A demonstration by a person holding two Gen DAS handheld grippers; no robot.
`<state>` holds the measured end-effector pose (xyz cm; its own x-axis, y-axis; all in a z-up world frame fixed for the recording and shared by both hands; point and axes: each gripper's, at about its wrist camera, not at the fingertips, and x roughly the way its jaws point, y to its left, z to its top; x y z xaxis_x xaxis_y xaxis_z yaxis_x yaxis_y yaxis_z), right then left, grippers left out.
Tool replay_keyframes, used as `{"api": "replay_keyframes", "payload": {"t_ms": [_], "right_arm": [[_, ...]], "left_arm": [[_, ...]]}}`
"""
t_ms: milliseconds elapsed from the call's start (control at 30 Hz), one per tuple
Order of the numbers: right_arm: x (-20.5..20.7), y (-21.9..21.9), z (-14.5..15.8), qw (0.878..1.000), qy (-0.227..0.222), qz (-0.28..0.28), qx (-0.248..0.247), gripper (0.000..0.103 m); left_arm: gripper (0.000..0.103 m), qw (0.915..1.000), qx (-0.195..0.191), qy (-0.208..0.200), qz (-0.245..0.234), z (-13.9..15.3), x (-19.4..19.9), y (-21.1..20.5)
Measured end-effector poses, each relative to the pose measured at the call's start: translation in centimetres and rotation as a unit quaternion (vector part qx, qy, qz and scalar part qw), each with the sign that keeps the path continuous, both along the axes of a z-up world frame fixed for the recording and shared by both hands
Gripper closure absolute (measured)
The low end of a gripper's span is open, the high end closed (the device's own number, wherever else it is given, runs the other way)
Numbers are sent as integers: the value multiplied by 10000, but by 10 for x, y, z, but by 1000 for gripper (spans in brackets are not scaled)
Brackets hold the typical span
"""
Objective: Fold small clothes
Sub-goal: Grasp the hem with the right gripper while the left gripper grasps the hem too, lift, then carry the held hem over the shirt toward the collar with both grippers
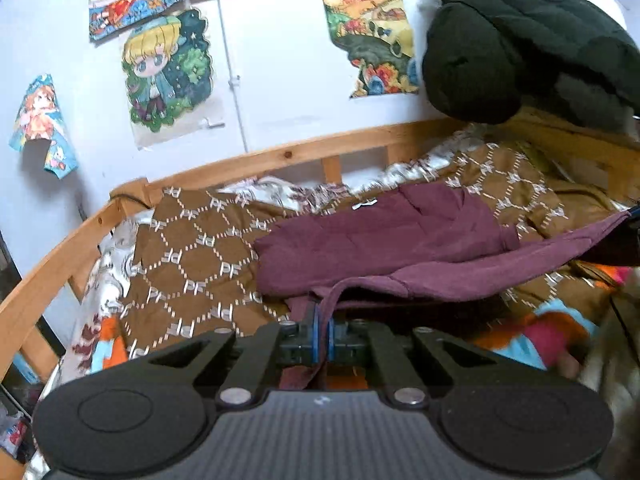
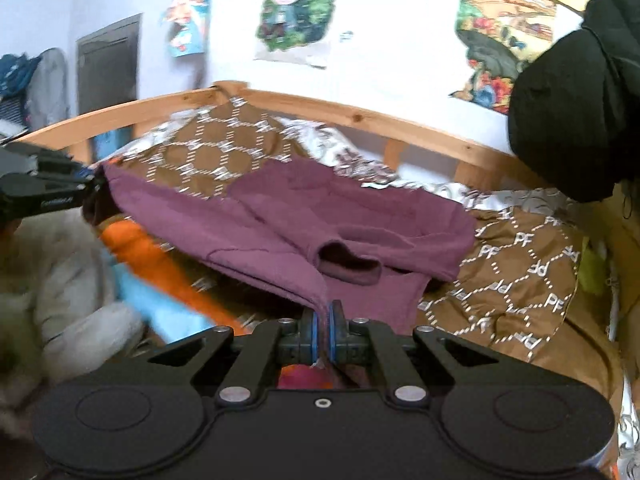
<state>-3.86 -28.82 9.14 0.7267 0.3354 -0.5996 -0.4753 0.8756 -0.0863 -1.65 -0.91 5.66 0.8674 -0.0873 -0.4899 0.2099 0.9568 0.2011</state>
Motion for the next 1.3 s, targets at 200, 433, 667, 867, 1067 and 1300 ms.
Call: {"api": "replay_keyframes", "payload": {"t_ms": [200, 433, 667, 867, 1067, 1300], "right_arm": [[-28, 3, 15, 9988, 364, 312, -48, 99], [21, 10, 17, 9984, -193, 9, -526, 99], [120, 22, 9, 9876, -1077, -427, -1057, 98], [214, 21, -29, 9890, -1012, -784, -737, 98], [278, 13, -79, 9893, -969, -1067, -224, 98], [312, 2, -124, 9889, -453, -1415, 78, 93]], "left_arm": [[99, 9985, -259, 481, -77, 3, -4, 8], [99, 9997, -225, 134, 28, 17, 59, -1], [99, 9992, -106, 92, 369, 11, 179, -8], [98, 9968, -344, 436, 569, -24, 276, -2], [98, 9947, -341, 660, 704, -63, 333, -11], [97, 9886, -518, 1156, 812, -109, 375, -12]]}}
